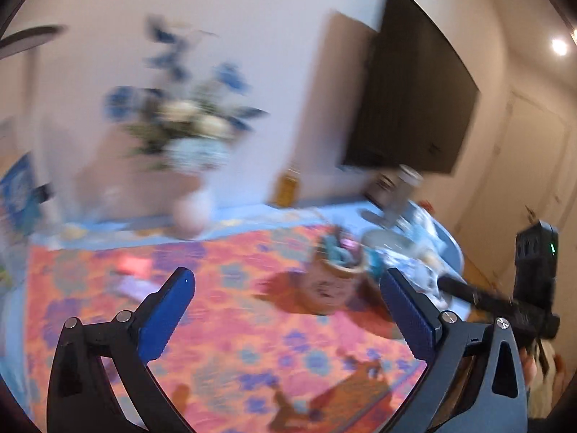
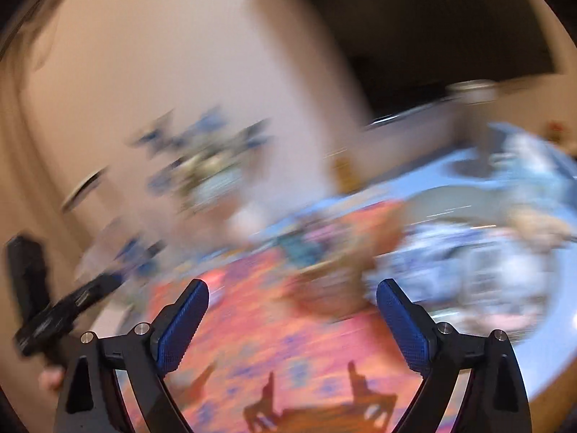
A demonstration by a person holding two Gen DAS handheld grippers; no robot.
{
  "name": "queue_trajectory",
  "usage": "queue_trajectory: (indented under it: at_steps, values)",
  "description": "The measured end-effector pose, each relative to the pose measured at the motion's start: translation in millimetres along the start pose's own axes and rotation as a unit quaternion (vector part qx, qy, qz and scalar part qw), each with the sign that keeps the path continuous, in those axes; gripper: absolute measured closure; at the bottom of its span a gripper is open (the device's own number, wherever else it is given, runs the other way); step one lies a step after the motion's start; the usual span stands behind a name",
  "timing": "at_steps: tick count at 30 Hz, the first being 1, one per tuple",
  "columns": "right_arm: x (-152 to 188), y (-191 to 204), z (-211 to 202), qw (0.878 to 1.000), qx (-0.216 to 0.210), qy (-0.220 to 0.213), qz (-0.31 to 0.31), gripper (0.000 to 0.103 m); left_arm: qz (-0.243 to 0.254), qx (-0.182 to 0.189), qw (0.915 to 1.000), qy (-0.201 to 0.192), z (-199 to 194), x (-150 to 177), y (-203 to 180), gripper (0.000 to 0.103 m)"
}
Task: Organize soft objects
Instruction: 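Move both open tools back over the table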
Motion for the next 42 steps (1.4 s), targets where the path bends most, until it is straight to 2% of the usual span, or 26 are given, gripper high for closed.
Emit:
queue_trajectory:
  at_steps: [2,4,6,7,8,9,11,12,13,15,17,20,24,26,29,42]
  values:
    - [16,37,17,0.998,-0.009,0.019,-0.054,0.009,-0.01,-0.036,0.9993,-0.005,-13,2,32,0.001]
    - [40,70,38,0.993,-0.02,0.04,-0.11,0.009,-0.021,-0.07,0.9973,0.005,-16,13,62,0.001]
    - [69,90,65,0.987,-0.022,0.07,-0.141,0.009,-0.034,-0.112,0.992,0.048,-6,38,98,0.001]
    - [81,92,77,0.986,-0.024,0.087,-0.143,0.009,-0.04,-0.132,0.9871,0.081,2,54,114,0.001]
    - [94,94,91,0.984,-0.026,0.105,-0.141,0.009,-0.054,-0.156,0.9786,0.123,14,80,136,0.001]
    - [108,93,105,0.983,-0.028,0.124,-0.135,0.009,-0.069,-0.164,0.9737,0.142,20,97,151,0.001]
    - [140,84,139,0.976,-0.045,0.187,-0.107,0.009,-0.103,-0.178,0.9658,0.157,31,131,179,0.001]
    - [159,74,158,0.97,-0.038,0.223,-0.089,0.009,-0.114,-0.188,0.9623,0.16,36,143,187,0.001]
    - [168,67,166,0.969,-0.022,0.232,-0.086,0.01,-0.125,-0.195,0.9598,0.159,39,154,195,0.001]
    - [178,55,177,0.971,-0.01,0.223,-0.09,0.013,-0.137,-0.199,0.9597,0.144,40,165,202,0.001]
    - [179,51,178,0.975,0.002,0.19,-0.115,0.012,-0.137,-0.206,0.9607,0.125,39,171,205,0.001]
    - [179,52,177,0.974,0.016,0.183,-0.134,0.011,-0.122,-0.229,0.9592,0.111,41,177,205,0.001]
    - [183,54,185,0.967,0.064,0.183,-0.166,0.009,-0.052,-0.253,0.9537,0.154,56,183,192,0.001]
    - [185,57,188,0.961,0.067,0.195,-0.182,0.0,-0.017,-0.267,0.9482,0.172,62,186,186,0.001]
    - [190,61,191,0.952,0.08,0.205,-0.213,0.0,-0.019,-0.261,0.9503,0.169,60,186,187,0.001]
    - [190,61,190,0.951,0.081,0.207,-0.215,0.0,-0.021,-0.262,0.95,0.169,62,187,186,0.001]
Point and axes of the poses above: each gripper's, at about its wrist camera, not at the fingertips, and z roughly the way its jaws point, y to its left, x to its underside, the point moved 5 cm from there along z, roughly the way its jaws point, and after that the axes turned 14 degrees about -y, right-handed, at the moved point
